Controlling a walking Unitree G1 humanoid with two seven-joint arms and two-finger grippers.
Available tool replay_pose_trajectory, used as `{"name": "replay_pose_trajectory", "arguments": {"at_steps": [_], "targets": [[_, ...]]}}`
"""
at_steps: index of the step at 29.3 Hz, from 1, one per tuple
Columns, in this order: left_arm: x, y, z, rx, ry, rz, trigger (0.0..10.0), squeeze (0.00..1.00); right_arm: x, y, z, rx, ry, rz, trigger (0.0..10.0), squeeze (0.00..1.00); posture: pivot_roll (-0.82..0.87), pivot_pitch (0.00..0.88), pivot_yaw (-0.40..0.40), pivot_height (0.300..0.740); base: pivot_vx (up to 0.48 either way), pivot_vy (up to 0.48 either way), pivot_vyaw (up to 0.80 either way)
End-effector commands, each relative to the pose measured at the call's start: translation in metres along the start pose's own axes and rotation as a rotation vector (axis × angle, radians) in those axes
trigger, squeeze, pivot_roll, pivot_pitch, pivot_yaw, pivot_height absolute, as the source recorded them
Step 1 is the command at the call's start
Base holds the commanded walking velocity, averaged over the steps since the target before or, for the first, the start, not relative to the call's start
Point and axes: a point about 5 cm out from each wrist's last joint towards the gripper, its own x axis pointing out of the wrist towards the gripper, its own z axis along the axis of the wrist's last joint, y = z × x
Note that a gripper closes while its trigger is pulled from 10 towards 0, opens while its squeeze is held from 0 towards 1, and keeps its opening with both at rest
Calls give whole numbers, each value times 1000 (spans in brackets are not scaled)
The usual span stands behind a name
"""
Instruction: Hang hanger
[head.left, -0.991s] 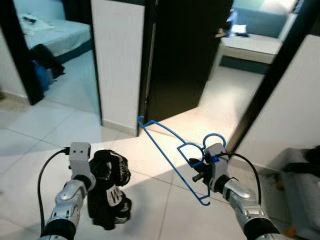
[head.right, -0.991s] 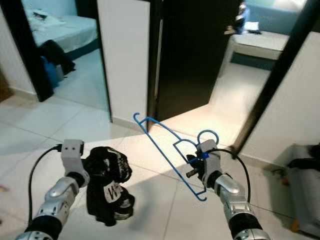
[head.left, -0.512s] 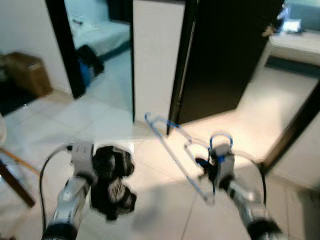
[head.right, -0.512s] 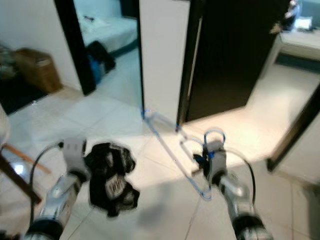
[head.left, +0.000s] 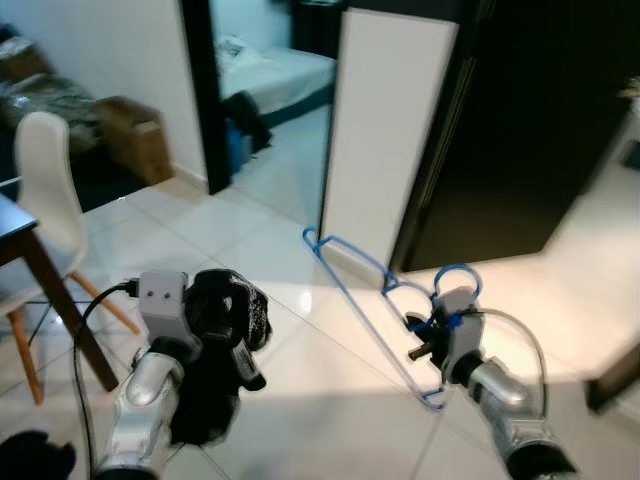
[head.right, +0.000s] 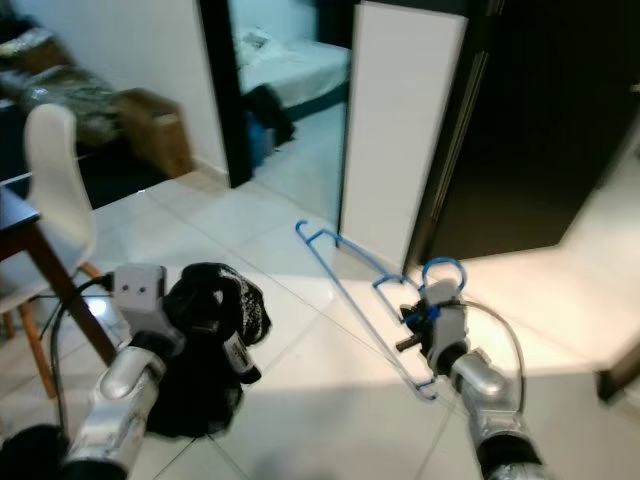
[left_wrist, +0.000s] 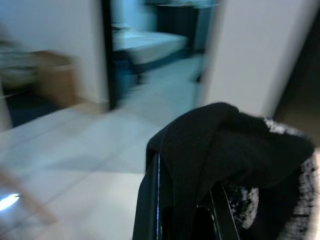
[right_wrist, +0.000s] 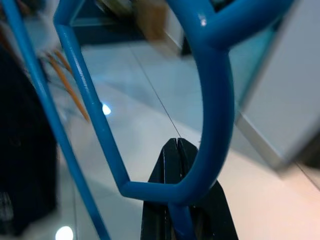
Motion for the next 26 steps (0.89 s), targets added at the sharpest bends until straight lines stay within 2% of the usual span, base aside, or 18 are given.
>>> {"name": "replay_pose_trajectory", "arguments": {"at_steps": [1, 7, 9, 12, 17, 21, 22, 26], "targets": [[5, -6, 12, -9, -49, -13, 10000, 0, -10, -9, -8, -7, 33, -23, 10000, 0, 44, 0, -64, 740, 480, 0, 738], [12, 0, 29, 3, -95, -1, 10000, 0, -11, -8, -7, -9, 32, -17, 10000, 0, 39, 0, -59, 740, 480, 0, 741], [12, 0, 29, 3, -95, -1, 10000, 0, -11, -8, -7, -9, 32, -17, 10000, 0, 39, 0, -59, 740, 480, 0, 738], [18, -3, 50, 7, -155, -7, 10000, 0, -12, -8, -7, -13, 29, -11, 10000, 0, 32, 0, -56, 740, 480, 0, 738], [23, -6, 70, 12, -210, -11, 10000, 0, -12, -8, -7, -17, 26, -6, 10000, 0, 31, 0, -59, 740, 480, 0, 738], [24, -6, 77, 13, -231, -7, 10000, 0, -12, -8, -7, -18, 27, -3, 10000, 0, 30, 0, -61, 740, 480, 0, 738], [28, -3, 95, 25, -286, 4, 10000, 0, -13, -8, -8, -17, 28, 1, 10000, 0, 32, 0, -65, 740, 480, 0, 738], [29, -1, 107, 33, -318, 13, 10000, 0, -13, -8, -8, -16, 28, 2, 10000, 0, 32, 0, -65, 740, 480, 0, 738]]}}
